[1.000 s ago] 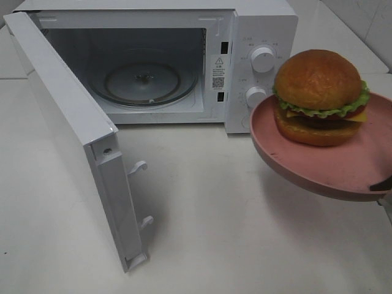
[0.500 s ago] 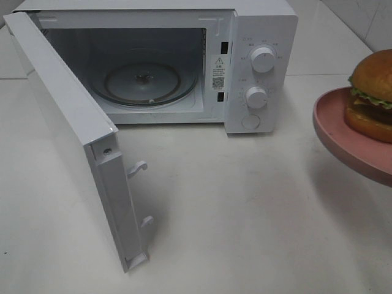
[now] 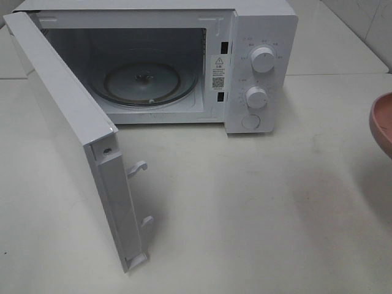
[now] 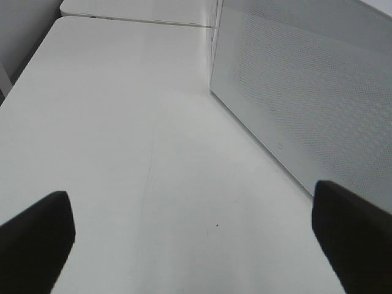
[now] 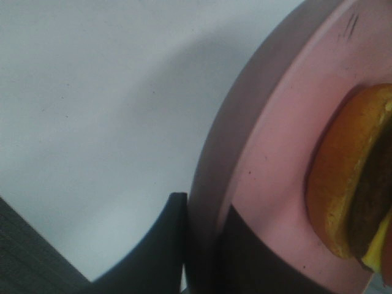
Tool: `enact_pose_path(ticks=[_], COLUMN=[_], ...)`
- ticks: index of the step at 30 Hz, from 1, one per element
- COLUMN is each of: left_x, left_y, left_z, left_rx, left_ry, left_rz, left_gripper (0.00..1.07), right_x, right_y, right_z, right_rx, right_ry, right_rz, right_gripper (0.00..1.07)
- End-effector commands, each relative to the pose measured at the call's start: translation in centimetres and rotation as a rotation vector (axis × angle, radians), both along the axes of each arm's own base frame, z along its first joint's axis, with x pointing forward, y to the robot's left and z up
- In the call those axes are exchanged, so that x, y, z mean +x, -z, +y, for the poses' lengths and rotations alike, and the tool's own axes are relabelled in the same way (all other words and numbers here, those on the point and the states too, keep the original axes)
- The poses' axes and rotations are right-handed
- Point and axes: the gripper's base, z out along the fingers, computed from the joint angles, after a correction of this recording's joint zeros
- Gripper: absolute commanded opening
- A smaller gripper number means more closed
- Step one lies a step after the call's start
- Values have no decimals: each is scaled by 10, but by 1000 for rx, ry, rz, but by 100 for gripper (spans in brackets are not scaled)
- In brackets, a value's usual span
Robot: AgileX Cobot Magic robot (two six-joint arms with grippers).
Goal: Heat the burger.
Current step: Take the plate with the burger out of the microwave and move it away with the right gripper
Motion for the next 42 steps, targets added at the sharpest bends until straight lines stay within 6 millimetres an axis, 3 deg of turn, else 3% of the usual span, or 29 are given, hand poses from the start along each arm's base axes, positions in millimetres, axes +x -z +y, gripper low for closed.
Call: enact_pose_path(ticks=[1,4,24,29,34,42], left_x=[-2,-2,-2,-2,-2,-2], left_y=[0,0,0,0,0,0], left_z=[0,0,0,0,0,0], left_rx=[-3,-3,-3,-3,-3,-3], left_ry=[-2,-2,-2,-2,-2,-2], left_rz=[-25,-25,-25,-25,-25,-25], left_gripper=[98,98,98,98,98,98], right_x=[9,15,39,53,67,82], right_y=[-2,5,45,52,60,77], right_z=[-3,-1,16,25,24,16], right_rx=[-47,-43,-14,23,40,-24], right_ry=[107,226,590,710,847,881], right_rz=[-72,-83,-121,-174,-207,-198], right_gripper=[0,0,1,3,4,5])
